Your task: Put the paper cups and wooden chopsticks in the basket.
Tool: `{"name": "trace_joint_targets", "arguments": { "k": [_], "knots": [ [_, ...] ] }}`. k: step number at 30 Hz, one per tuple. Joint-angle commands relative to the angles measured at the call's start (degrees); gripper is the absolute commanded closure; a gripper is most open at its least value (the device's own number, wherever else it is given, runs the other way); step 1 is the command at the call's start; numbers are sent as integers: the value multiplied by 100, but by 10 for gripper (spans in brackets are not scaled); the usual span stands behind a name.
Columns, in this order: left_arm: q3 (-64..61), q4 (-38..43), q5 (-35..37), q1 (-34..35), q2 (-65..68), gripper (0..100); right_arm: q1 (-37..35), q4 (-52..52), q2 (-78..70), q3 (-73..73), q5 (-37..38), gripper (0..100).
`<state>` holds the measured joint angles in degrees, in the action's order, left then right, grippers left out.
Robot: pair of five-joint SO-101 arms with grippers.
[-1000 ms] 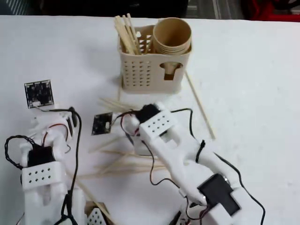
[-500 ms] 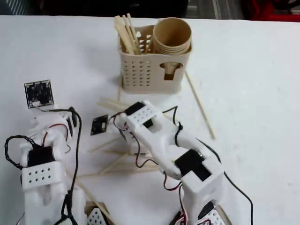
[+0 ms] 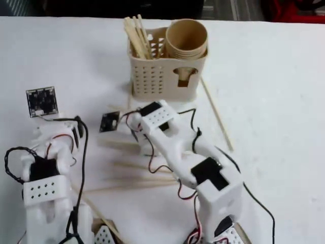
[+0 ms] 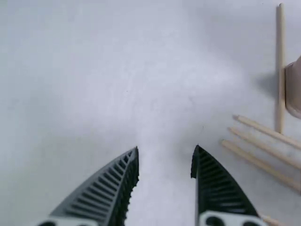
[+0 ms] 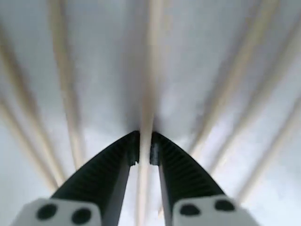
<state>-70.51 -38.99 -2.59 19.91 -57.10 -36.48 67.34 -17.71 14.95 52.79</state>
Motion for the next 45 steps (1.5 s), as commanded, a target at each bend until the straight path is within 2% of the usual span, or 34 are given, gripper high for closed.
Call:
{"name": "trace_joint_targets", "arguments": {
  "k": [1,10,18,23,29,38,45],
  "knots": [
    [70,132,44,13,-145,808,215,286,620,-44,-26,979],
    [62,132,44,13,-145,808,576,1024,2105,-44,-26,979],
    [53,132,44,13,-145,808,813,1262,3547,-79,-26,979],
    [35,229,44,13,-145,808,690,1182,4374,-237,-589,979],
    [-44,378,53,22,-145,808,602,1121,4611,-1336,-1749,979],
    [-44,369,53,31,-145,808,655,-382,3785,-2813,-3560,979],
    [-44,369,53,31,-145,808,664,-2422,2862,-3024,-4185,979]
  ]
}}
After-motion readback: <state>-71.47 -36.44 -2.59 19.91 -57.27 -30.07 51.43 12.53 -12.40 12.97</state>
